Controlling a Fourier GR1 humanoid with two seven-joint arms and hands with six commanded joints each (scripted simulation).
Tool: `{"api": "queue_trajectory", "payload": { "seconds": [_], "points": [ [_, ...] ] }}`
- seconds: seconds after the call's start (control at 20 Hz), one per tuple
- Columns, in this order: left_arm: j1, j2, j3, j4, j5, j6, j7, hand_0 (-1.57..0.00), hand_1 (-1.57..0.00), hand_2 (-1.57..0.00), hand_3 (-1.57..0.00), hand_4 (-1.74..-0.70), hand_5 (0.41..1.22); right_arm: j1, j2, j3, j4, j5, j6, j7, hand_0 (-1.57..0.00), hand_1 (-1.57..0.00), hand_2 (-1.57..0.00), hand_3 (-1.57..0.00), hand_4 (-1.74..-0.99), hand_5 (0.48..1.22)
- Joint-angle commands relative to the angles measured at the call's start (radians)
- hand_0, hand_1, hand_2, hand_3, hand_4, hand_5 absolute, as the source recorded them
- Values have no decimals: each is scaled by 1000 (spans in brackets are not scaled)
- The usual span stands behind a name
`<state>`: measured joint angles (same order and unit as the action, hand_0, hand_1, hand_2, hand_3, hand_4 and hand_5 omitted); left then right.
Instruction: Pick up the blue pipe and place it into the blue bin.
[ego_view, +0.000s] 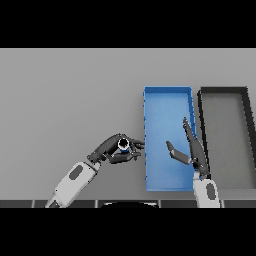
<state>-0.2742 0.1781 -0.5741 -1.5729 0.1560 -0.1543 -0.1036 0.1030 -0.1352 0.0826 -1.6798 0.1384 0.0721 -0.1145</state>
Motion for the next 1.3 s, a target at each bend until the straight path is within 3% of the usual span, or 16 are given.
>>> {"api": "queue_trajectory", "payload": {
  "seconds": [0.0,0.35,0.55,0.75,0.95,1.05,1.25],
  "points": [
    [-8,1,-2,-9,8,-8,14,-1558,-1560,-1561,-1445,-1724,1216,-1,-2,-2,-12,-7,3,-8,1,1,1,1,-1215,639],
    [-22,-2,-18,-26,13,-20,76,-1568,-1569,-1569,-1443,-1729,1219,43,7,10,-46,11,-12,-10,1,1,1,1,-1174,629],
    [-10,11,-12,-23,6,-20,60,-1570,-1570,-1570,-1443,-1731,1220,72,18,11,-72,16,-30,-8,1,1,1,1,-1209,623],
    [-17,13,-4,-20,7,-22,56,-1571,-1571,-1571,-1438,-1731,1221,76,25,25,-123,-18,-3,-16,1,1,1,1,-1195,610],
    [-18,0,-21,-10,-8,-25,64,-1571,-1571,-1571,-1440,-1731,1221,20,-73,9,-237,-236,169,89,1,1,1,1,-1215,561],
    [-29,-2,-13,-10,0,-29,67,-1571,-1571,-1571,-1440,-1731,1221,-22,-138,17,-290,-298,231,152,1,1,1,1,-1250,532],
    [-28,2,-10,-5,-6,-28,71,-1571,-1571,-1571,-1439,-1731,1221,-133,-193,93,-378,-355,298,271,1,1,1,1,-1297,523]
  ]
}}
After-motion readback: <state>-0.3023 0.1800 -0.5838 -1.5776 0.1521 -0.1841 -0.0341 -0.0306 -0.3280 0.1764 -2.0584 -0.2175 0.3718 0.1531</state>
